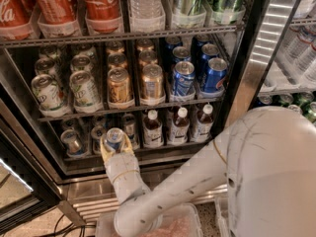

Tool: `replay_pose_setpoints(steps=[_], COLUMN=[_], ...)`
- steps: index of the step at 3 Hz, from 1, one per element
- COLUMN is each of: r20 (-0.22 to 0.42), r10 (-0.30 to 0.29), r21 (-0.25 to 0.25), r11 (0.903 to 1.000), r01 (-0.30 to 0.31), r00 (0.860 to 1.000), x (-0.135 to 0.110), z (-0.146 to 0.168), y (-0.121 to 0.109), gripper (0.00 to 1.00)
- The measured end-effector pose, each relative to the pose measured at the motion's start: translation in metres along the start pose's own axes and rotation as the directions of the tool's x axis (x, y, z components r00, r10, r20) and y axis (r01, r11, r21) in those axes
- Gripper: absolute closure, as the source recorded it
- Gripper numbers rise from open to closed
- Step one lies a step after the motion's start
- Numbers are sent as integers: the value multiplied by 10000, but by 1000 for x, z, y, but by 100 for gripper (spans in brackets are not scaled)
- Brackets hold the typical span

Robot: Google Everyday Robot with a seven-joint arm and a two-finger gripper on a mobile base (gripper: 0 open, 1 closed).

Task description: Pick redbull can from bottom shelf of fridge

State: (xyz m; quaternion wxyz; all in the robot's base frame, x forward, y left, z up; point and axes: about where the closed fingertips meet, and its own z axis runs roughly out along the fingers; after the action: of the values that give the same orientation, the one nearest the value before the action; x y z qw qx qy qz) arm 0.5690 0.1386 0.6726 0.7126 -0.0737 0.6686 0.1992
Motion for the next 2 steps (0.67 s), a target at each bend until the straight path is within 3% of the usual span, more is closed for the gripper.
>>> replay_pose_setpoints(steps=[1,2], r20=[-112,-286], r10=[208,-270], r21=[-796,-1169], r11=[9966,9929], r01=[-216,235], r00=[9997,9992], x=[-14,-35], z=[-34,-65], y=[13,20], gripper=[100,100])
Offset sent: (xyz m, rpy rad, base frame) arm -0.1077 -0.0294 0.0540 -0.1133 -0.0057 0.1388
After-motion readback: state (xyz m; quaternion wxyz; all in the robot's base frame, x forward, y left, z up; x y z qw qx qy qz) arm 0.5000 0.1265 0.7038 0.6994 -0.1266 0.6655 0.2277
